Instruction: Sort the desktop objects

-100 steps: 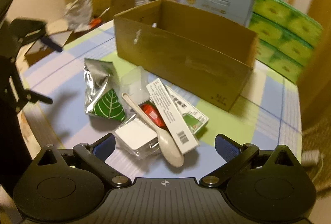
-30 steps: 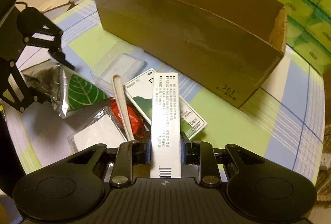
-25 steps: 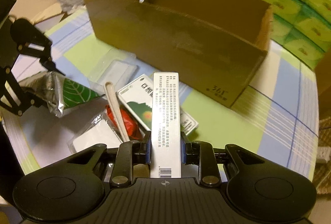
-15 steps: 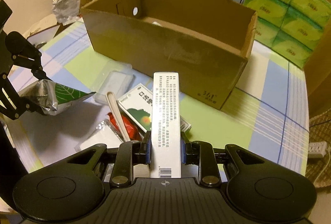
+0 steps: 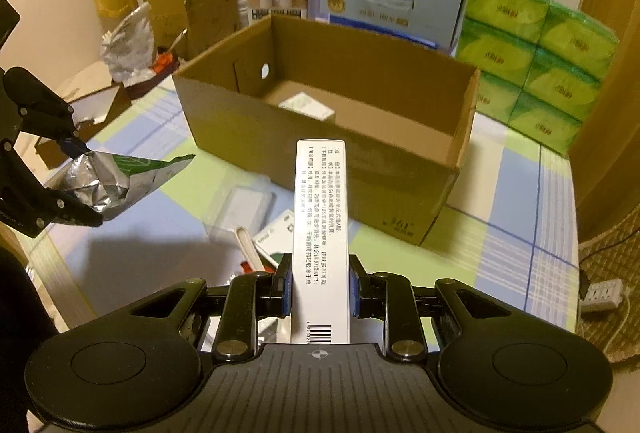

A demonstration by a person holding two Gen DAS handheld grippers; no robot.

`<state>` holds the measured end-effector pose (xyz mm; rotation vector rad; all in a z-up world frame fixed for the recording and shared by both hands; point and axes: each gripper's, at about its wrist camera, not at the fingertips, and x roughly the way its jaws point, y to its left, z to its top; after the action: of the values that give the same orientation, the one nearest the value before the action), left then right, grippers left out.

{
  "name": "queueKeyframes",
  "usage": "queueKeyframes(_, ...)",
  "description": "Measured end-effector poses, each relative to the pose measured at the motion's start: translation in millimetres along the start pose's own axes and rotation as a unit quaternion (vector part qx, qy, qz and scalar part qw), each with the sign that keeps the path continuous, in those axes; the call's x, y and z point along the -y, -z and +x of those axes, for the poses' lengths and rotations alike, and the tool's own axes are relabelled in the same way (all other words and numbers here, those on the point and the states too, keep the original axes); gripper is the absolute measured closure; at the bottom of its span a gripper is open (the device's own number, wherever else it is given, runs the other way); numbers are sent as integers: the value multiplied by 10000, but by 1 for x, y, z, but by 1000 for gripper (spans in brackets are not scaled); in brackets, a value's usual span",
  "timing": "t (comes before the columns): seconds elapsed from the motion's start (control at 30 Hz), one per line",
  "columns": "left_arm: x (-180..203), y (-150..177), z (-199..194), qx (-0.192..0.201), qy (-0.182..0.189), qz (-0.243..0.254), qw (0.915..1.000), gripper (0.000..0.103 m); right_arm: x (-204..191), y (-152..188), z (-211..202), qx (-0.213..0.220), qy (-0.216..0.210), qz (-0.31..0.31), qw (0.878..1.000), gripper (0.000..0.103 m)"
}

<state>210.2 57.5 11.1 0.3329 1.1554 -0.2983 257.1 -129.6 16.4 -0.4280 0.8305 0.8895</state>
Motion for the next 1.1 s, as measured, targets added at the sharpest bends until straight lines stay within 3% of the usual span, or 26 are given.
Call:
queueKeyframes(0.5,-18,-52,-30,357,-242,-472,9980,57,4,-40,-10,259,130,108,9995,80)
queueKeyframes(0.87,-69,-109,-32,550,-314,-1019,9928,57,27,-103,8,462,160,369,9981,80)
queueKeyframes(0.9,-74,-114,-33,603,-111,-735,9954,57,30,-109,11,460,166,408,9980,80)
queueKeyframes(1.1,-106,-153,-30,802,-66,-1197,9895,57,45,-138,36,466,154,684,9965,80)
